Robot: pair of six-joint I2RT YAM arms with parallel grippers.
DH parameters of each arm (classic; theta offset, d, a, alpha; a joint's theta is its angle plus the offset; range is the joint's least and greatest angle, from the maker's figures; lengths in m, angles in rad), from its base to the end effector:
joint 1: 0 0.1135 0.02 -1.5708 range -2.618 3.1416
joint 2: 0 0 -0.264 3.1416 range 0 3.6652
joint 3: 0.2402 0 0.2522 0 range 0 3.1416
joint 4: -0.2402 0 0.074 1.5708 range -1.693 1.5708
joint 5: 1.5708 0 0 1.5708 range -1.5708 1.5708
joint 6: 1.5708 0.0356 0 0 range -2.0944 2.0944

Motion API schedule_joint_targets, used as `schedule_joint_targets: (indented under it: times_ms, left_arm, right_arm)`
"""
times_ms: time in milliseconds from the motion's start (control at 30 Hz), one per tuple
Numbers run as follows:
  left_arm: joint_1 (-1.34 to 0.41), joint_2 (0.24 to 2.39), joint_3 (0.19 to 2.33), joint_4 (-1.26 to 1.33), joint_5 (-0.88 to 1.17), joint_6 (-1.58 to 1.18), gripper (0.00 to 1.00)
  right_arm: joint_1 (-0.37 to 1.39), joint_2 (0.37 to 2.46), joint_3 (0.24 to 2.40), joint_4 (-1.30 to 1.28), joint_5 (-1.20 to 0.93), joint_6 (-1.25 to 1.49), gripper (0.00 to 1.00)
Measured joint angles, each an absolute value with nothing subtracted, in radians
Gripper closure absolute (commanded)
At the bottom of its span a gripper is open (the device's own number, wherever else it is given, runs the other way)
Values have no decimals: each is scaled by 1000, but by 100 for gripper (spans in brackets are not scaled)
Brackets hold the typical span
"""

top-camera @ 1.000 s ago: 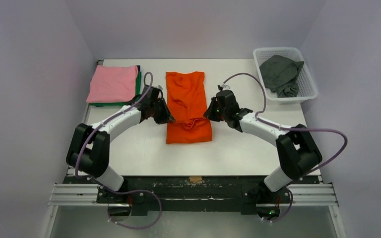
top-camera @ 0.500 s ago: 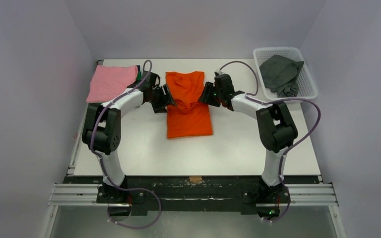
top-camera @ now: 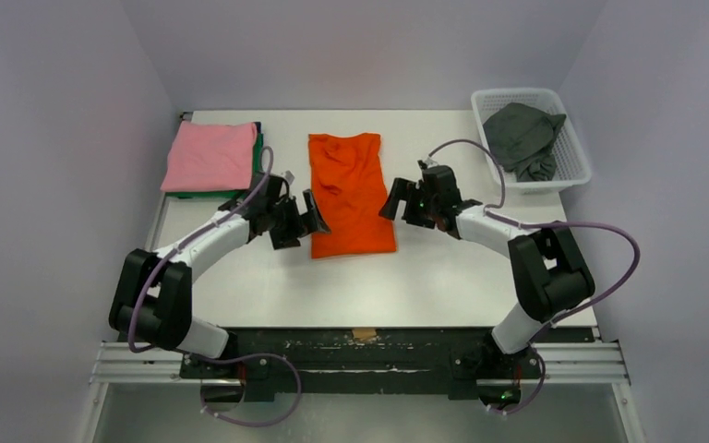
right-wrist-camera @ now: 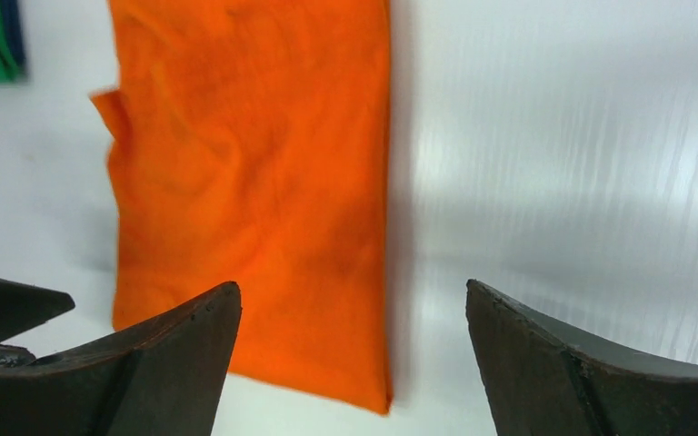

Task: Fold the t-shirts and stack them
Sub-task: Grab one side of the 2/3 rectangular tshirt with both arms

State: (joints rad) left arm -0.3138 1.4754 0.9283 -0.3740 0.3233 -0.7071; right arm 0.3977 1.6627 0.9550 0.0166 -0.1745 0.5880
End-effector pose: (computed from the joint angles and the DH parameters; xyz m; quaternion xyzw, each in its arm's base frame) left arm 0.2823 -0.1035 0.2143 -0.1324 0.9274 -0.2870 0.2003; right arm 0.3234 0.1426 0.1932 0.0487 0.9008 0.2702 0.3364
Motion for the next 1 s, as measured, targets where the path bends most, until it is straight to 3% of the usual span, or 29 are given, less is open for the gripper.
schedule_joint_targets:
  times_ms: [167, 367, 533, 667, 867, 900, 967, 1000]
  left_arm:
    - [-383, 1470, 779, -347, 315, -749, 27]
    - [-383, 1539, 769, -304, 303, -776, 58]
    - [-382, 1601, 789, -256, 321, -793, 73]
    - [-382, 1636, 803, -235, 330, -798, 100]
    - [-382, 1663, 820, -224, 343, -801, 100]
    - [-383, 1660, 817, -221, 342, -801, 100]
    - [-388, 1642, 794, -199, 334, -802, 100]
    - [-394, 1626, 776, -189, 325, -803, 100]
  right_arm:
    - [424, 1623, 804, 32, -185, 604, 32]
    - [438, 1628, 776, 70, -218, 629, 54]
    - [460, 1633, 753, 91, -229, 650, 61]
    - [479, 1632, 744, 101, -227, 661, 69]
    - [505, 1630, 739, 94, -216, 673, 69]
    - [509, 1628, 738, 91, -209, 675, 75]
    - [522, 1618, 730, 87, -195, 677, 98]
    - [531, 1613, 722, 82, -191, 678, 100]
